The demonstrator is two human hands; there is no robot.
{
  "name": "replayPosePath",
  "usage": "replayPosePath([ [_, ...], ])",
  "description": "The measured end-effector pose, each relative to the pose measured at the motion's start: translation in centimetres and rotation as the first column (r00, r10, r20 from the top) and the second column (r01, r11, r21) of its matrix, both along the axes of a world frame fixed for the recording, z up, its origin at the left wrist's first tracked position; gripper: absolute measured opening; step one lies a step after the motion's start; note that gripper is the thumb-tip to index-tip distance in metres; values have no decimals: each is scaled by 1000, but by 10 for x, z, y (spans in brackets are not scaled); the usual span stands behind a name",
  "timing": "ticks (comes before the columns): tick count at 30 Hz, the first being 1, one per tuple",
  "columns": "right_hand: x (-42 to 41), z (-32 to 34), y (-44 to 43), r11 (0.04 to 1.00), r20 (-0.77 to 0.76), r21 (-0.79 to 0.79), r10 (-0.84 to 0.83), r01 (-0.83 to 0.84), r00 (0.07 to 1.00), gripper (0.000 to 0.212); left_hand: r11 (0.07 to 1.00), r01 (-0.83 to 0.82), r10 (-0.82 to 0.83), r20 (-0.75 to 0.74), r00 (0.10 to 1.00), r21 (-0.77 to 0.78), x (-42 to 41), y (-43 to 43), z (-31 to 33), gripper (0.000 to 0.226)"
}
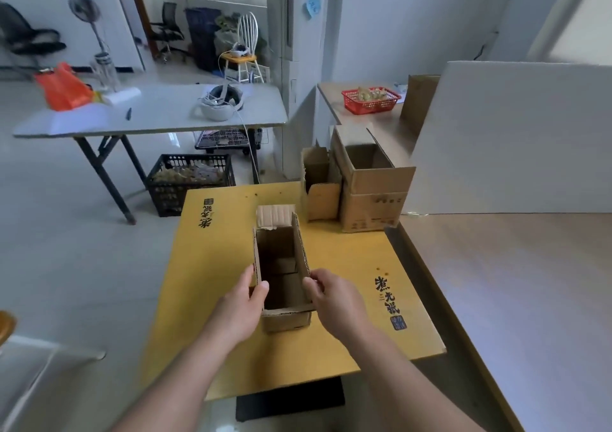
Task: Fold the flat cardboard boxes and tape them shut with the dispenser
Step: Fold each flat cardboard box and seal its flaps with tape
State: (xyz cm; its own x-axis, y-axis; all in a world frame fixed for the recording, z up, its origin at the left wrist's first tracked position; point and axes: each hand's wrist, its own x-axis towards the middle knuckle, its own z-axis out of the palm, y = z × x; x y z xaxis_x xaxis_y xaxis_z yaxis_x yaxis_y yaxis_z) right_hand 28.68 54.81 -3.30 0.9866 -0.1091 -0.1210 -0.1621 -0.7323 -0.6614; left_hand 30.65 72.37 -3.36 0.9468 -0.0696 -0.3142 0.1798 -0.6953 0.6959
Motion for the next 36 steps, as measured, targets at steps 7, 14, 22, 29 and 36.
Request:
replayPosePath([
  [7, 95, 3, -24, 997, -29, -5, 73, -73, 997, 38, 968, -191, 169, -134, 976, -165, 84, -34, 8, 55],
  [14, 155, 10, -43, 991, -16, 102, 91, -89, 996, 49, 923, -296, 280, -97, 955, -245, 153, -56, 10, 51],
  [22, 186, -1, -52, 978, -61, -162, -145, 133, 988, 20, 943, -231, 215, -91, 972, -241, 218, -50, 7, 51],
  [29, 211, 0, -42, 966, -89, -183, -202, 183, 975, 24, 964, -122, 104, -86, 991, -235, 259, -46, 10, 51],
  [36, 223, 1, -36, 956, -109, -219, -224, 196, 968, 33, 975, -2, -19, -89, 996, -223, 279, -47, 11, 54],
])
